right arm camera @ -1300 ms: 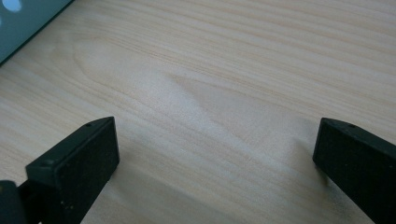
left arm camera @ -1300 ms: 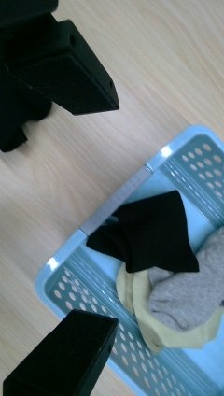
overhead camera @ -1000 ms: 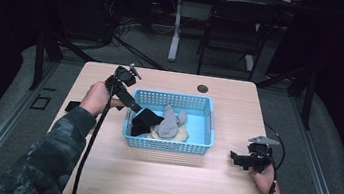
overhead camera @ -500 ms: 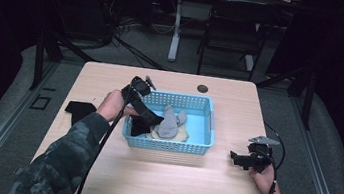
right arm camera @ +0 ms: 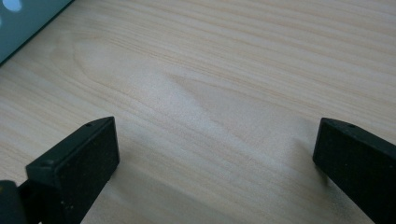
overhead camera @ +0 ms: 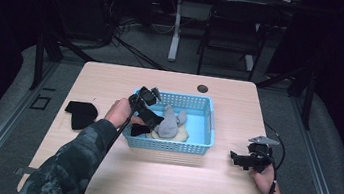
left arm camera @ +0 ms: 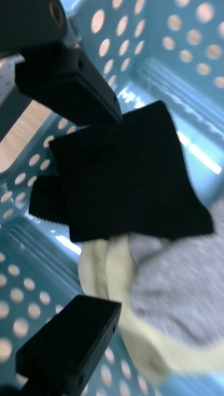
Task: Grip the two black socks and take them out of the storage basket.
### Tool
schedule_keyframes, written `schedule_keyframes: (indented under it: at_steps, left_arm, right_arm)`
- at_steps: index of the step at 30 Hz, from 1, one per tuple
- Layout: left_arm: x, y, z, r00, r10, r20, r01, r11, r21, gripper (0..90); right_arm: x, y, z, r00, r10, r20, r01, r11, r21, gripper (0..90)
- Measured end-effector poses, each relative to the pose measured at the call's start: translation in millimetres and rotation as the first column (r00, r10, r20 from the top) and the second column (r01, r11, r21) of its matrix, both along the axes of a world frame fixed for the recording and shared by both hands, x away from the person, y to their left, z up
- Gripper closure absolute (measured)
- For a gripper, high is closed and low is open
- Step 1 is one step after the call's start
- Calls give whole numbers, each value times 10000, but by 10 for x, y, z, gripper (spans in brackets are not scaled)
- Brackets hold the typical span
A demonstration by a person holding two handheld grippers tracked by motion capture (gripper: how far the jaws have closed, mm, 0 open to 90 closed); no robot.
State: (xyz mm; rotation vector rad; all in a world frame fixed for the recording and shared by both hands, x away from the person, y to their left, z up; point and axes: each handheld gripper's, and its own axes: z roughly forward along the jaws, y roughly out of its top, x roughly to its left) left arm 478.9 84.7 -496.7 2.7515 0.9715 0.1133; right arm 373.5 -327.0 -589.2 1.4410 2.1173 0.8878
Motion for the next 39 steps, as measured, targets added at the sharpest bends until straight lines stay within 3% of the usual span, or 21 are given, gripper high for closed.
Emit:
schedule_keyframes:
  at_steps: [7,9,15,21,30,39]
  left_arm:
    - [13,-50,-119,9998,175,-19,-173,9985,521,170]
    - [20,-57,-139,9998,202,-14,-200,9965,808,301]
    - [20,-44,-166,9995,258,-187,-239,9953,937,569]
    - [18,2,-111,9997,132,-223,-117,9978,645,775]
    - [-47,113,128,10000,-6,38,7,9999,-106,794]
    - [-87,208,424,9981,-8,615,52,9975,-711,794]
  right_arm:
    - [0,1,-1,10000,15,4,-15,10000,41,0]
    - [0,1,-1,10000,20,4,-20,10000,51,0]
    - [0,0,0,10000,5,-1,-5,10000,13,0]
    - [-1,0,0,10000,10,2,-10,10000,7,0]
    - [-1,0,0,10000,16,0,-16,10000,9,0]
    - [-1,0,0,10000,16,-4,-16,10000,8,0]
